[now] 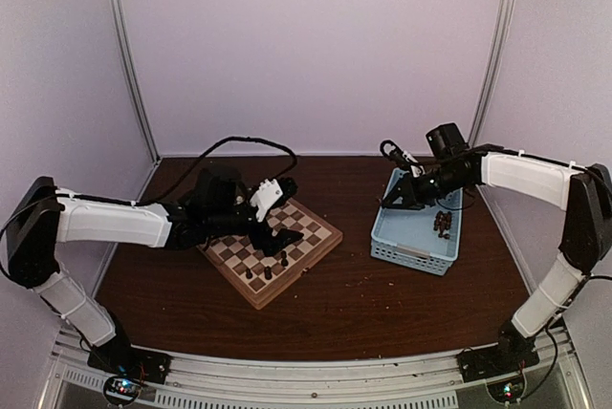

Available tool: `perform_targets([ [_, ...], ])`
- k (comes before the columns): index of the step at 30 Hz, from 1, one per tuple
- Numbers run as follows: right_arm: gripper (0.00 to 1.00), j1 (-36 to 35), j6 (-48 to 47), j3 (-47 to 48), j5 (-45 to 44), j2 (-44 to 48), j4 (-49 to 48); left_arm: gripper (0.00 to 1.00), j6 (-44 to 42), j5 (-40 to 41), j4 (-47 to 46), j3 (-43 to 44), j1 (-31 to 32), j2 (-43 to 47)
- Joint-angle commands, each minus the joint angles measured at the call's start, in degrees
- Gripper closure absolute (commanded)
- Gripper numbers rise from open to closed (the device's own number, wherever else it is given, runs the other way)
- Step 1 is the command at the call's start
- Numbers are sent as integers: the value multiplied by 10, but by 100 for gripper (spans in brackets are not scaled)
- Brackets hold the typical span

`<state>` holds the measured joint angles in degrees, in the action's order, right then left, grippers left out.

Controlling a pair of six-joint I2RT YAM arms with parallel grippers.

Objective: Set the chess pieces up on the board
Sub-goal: Place the chess piece on the chessboard.

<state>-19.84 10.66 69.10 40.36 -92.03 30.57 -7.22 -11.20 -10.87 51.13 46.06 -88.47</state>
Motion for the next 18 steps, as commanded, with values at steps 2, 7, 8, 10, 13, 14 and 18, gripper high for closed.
perform_targets([
  [2,86,-35,2,25,88,2,12,6,-164,-122,-188,-2,-4,-53],
  [7,86,-81,38,31,99,-30,-31,10,-174,-151,-163,62,-4,-110],
  [8,86,-90,44,36,98,-38,-38,11,-171,-151,-168,65,-4,-113],
  [10,86,-105,56,47,90,-58,-53,10,-169,-148,-174,67,-4,-115],
  [13,86,-120,82,60,68,-89,-91,10,-161,-111,-184,55,-4,-97],
  [14,86,-125,88,65,60,-99,-98,10,-156,-89,-189,45,-4,-85],
  [18,86,-150,100,104,37,-150,-116,6,-112,5,-165,22,-6,-27],
])
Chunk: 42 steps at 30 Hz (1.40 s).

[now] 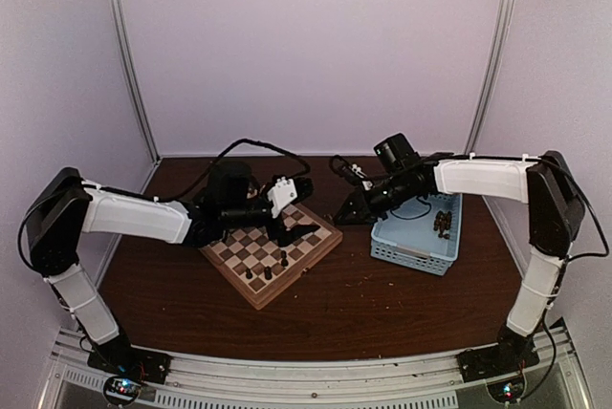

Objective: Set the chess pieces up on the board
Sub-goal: Place the chess piece on the chessboard, then pick up the chess piece from the storage box.

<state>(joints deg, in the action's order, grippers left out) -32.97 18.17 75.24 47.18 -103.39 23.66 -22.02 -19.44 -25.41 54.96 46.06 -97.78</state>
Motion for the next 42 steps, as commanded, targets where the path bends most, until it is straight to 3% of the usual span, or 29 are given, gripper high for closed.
perform_targets([
  [1,86,-24,25,52,-39,-50,-48,6,51,106,1,-18,-7,82],
  [5,86,-38,26,90,-72,-102,-37,4,117,149,109,-14,-16,138],
  [9,86,-44,34,112,-88,-140,-25,4,157,169,159,-31,-18,175],
  [13,85,-49,65,135,-79,-161,7,5,179,177,190,-41,-19,196],
  [20,80,-49,202,115,-46,-142,-5,5,189,175,203,-49,-19,211],
  [25,83,-48,266,124,-9,-165,-14,5,189,174,211,-50,-19,210],
  [28,84,-45,266,146,-6,-178,14,4,190,178,209,-56,-19,216],
  [35,73,-40,240,179,-23,-166,29,4,193,186,214,-58,-19,211],
  [42,71,-14,116,166,-137,-75,61,4,239,232,343,47,-19,158],
])
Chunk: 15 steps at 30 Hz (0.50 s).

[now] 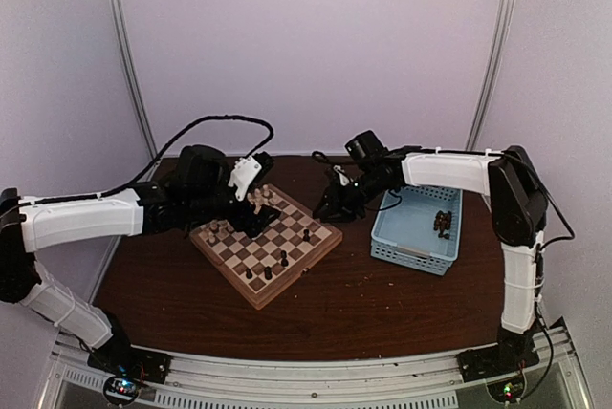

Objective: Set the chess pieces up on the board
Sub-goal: Pick up the chess piece from the storage box.

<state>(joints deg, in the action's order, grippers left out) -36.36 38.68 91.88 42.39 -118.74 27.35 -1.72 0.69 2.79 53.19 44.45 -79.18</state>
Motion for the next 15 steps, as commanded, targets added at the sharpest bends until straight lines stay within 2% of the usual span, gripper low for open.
perform_targets([
  [1,71,25,-113,-8,-140,96,30,4,41,31,82,81,-3,-37],
  [3,70,31,-156,-39,-218,136,22,4,48,19,106,108,-2,-55],
  [7,68,37,-217,-143,-346,224,-69,5,63,-7,126,140,-2,-81],
  [15,66,38,-295,-318,-481,328,-251,8,92,-37,177,214,-2,-144],
])
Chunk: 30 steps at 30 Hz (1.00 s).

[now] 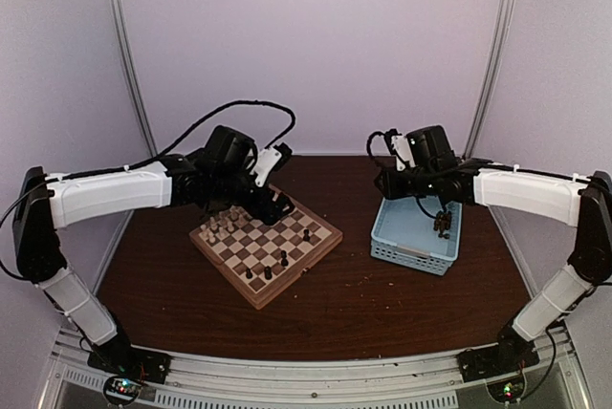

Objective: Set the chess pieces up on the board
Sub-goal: Pick up the chess piece from the storage box.

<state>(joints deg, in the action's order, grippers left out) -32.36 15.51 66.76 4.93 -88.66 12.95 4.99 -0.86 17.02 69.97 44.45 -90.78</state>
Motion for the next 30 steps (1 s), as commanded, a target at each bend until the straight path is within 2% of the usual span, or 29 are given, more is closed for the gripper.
perform_targets([
  [1,66,-1,-72,-87,-118,35,-125,8,28,-24,39,54,-3,-37],
  [5,65,-2,-81,-166,-175,60,-221,9,51,-38,57,89,-2,-73],
  [11,63,-2,-80,-263,-203,67,-343,18,78,-48,150,197,-3,-163],
  [16,63,-1,-71,-267,-197,61,-350,23,94,-43,223,274,-2,-232],
  [20,63,-2,-70,-275,-205,63,-359,34,95,-53,255,312,-2,-267],
  [30,62,-2,-67,-283,-204,69,-370,35,92,-24,295,359,18,-317],
])
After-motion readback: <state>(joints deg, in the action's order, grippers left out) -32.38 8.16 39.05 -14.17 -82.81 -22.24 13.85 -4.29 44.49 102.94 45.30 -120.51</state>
